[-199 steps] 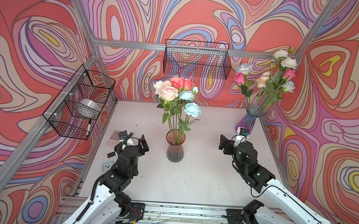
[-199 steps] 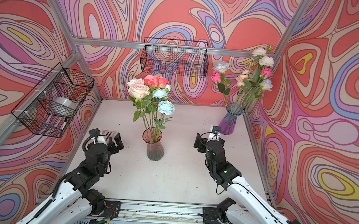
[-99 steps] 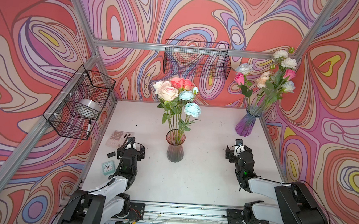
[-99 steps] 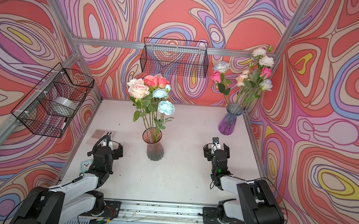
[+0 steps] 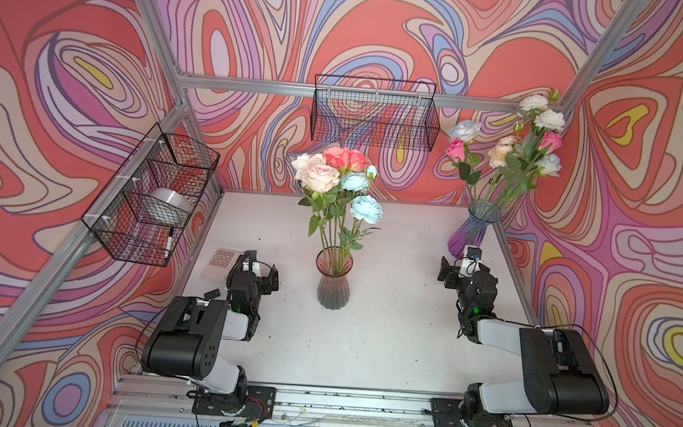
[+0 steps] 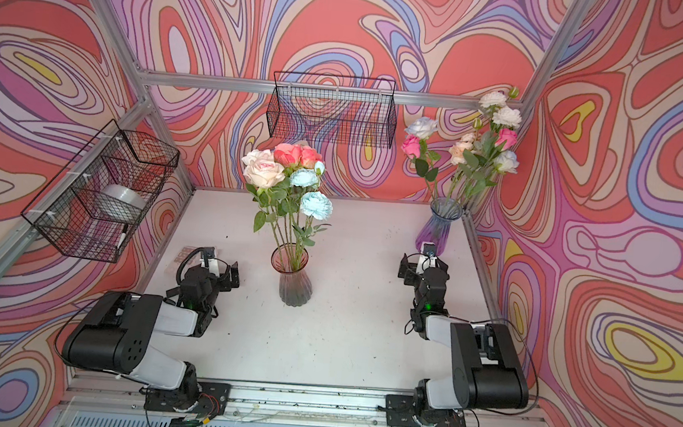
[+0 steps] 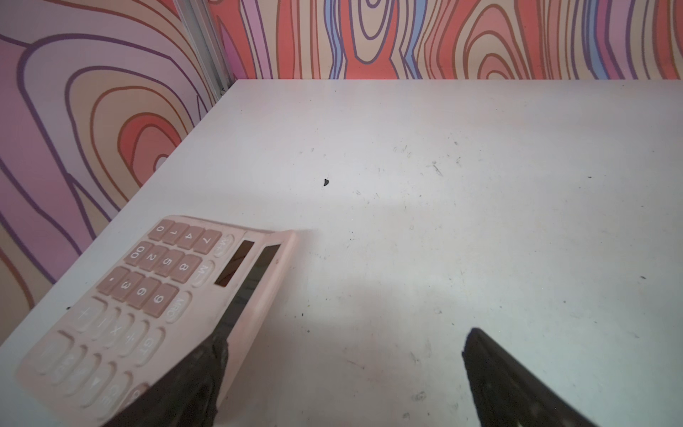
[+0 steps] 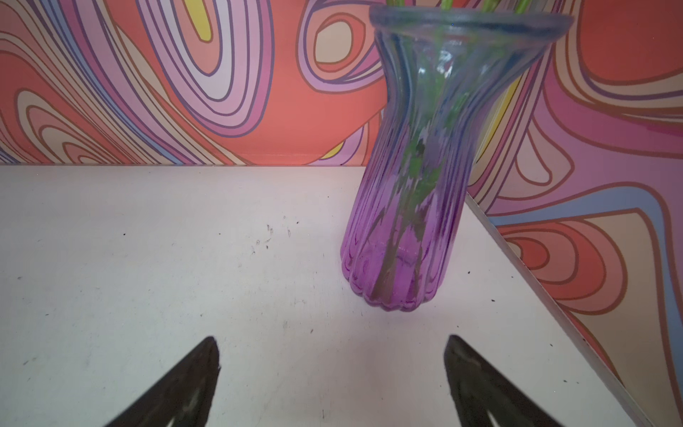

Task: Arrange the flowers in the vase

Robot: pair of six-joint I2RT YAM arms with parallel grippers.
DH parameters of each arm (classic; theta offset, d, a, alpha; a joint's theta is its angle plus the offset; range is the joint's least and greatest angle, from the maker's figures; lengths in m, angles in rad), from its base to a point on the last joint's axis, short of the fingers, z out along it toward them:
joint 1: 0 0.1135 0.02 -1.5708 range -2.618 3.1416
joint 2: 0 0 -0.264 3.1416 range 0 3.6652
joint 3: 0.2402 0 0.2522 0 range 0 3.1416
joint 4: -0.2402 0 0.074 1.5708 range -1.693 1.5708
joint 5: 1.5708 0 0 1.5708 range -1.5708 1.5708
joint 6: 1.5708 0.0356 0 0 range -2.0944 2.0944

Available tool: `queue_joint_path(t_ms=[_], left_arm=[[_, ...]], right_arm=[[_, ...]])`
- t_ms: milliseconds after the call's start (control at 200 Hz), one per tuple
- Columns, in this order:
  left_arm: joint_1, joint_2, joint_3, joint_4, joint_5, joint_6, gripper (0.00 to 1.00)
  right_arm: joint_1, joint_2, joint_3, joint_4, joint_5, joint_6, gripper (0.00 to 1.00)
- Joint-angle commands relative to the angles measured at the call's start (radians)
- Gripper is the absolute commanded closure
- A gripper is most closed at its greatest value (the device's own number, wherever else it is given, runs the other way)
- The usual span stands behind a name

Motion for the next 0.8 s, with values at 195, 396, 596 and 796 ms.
queue_joint_path(t_ms=[195,396,596,796], left_arm=[[0.012,0.007,0.129,-0.128,0.079,0.016,0.00],[0.012,0.008,0.130,-0.130,0.085,0.016,0.00],[0.012,0.009,0.130,-0.130,0.085,0.016,0.00],[0.012,0.008,0.129,-0.129,0.085,0.015,0.00]], right_arm=[[-0.025,0.244,-0.036,0.322,-0.023,0.096,0.02],[-0.024,0.257,0.099,0.085,-0.040,0.075,0.02],[-0.021,0.263,0.095,0.102,-0.037,0.073,0.02],[-0.022,0.259,0.091,0.100,-0.037,0.072,0.02]])
